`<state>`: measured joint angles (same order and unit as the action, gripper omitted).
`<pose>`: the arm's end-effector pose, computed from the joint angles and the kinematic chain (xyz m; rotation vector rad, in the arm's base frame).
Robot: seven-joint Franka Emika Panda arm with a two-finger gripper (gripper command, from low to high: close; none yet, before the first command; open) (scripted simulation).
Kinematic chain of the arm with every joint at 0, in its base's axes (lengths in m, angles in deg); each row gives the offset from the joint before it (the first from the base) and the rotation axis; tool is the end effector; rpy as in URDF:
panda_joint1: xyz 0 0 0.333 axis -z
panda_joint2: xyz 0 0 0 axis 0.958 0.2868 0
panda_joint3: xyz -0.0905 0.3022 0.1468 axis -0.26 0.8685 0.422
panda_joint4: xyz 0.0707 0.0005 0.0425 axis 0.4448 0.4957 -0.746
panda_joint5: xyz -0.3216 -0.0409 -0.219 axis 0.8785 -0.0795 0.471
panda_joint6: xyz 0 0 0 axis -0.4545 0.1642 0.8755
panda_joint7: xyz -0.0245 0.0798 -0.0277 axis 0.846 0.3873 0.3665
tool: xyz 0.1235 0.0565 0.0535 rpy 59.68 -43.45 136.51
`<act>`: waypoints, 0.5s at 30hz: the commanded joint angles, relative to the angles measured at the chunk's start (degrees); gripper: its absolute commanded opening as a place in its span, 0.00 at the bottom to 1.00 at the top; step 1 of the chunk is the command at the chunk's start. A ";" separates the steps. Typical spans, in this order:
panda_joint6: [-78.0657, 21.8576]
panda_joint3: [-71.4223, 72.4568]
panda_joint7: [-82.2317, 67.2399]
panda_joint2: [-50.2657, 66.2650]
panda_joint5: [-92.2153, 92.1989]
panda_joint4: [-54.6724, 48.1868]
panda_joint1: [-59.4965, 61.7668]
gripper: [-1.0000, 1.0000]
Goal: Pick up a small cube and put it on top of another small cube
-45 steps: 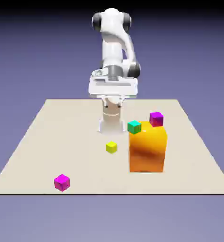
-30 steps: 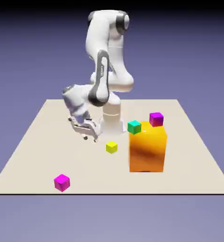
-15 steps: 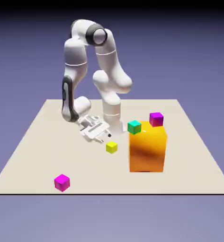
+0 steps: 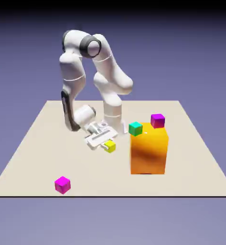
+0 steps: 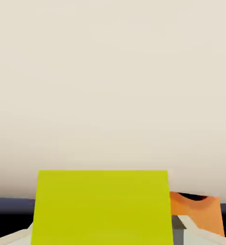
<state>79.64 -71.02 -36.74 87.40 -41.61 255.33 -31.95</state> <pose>0.1612 -0.0800 0.1040 -0.0407 2.0867 1.0387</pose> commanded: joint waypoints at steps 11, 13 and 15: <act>-11.72 -11.44 12.28 8.09 0.94 -19.33 -9.73 0.00; -14.17 -13.35 14.51 10.21 0.44 -23.48 -11.87 0.00; -16.62 -15.27 16.74 12.34 -0.05 -27.63 -14.01 0.00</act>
<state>63.02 -86.29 -20.00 99.74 -41.79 227.70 -45.96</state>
